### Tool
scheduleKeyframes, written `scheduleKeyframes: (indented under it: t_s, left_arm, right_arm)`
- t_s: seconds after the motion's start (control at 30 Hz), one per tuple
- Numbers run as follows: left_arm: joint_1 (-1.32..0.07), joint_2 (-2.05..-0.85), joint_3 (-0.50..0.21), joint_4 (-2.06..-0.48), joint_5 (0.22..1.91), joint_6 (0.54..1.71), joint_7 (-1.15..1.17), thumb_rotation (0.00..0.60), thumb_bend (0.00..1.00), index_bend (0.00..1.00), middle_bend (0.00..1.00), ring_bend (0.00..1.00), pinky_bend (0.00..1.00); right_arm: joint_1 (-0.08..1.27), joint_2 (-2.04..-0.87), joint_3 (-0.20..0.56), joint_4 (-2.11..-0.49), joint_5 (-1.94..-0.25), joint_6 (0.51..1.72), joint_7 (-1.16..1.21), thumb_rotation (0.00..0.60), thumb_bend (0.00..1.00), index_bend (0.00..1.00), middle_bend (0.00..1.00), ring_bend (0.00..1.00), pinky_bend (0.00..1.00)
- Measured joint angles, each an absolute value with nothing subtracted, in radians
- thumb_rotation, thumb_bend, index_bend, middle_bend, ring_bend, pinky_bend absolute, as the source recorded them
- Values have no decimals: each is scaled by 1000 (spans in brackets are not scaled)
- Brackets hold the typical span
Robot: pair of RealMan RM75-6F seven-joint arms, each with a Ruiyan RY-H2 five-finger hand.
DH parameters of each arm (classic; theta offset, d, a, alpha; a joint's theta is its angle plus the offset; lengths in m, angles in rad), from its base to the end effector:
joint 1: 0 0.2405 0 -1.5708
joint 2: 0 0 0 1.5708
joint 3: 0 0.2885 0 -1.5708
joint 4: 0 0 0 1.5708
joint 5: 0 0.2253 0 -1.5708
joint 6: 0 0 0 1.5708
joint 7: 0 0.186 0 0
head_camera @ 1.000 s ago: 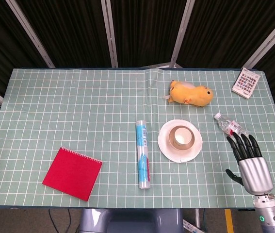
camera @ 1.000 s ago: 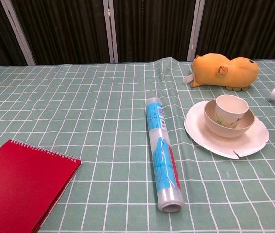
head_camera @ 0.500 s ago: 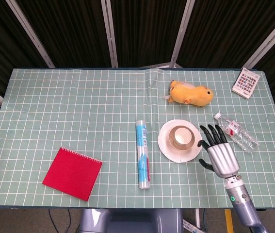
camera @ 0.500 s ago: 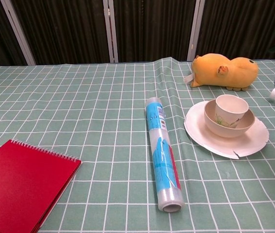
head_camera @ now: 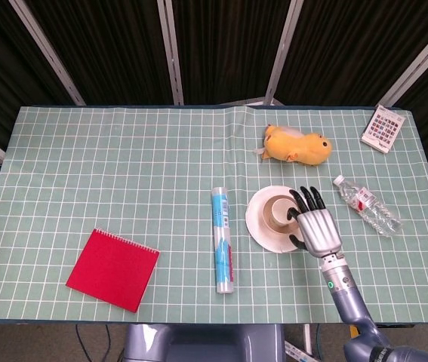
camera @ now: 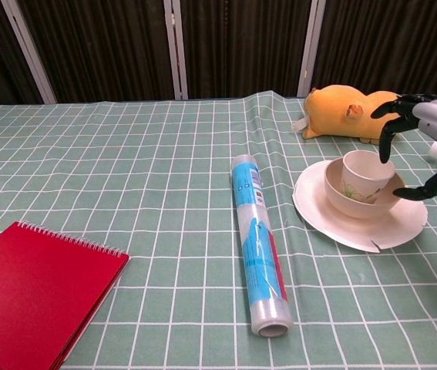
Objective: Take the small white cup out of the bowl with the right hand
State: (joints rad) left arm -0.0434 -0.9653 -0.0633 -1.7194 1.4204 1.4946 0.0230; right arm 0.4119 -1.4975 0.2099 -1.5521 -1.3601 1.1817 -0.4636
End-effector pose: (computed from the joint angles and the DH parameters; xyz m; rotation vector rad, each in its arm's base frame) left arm -0.3520 0.2137 0.2120 -1.3047 -0.8863 -0.8051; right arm -0.2281 -0.3464 0.0118 1.6574 -0.7666 0.9087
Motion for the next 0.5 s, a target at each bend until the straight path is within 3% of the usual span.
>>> scheduleKeyframes:
  t_s: [0.5]
  left_arm:
    - [-48,-961,-64,-1719,1414,1481,9,600,0,0,0,0,0]
  right_arm:
    - [468,-1556,223,-1474,-1290,1142,-455,600,229,518,142,0,0]
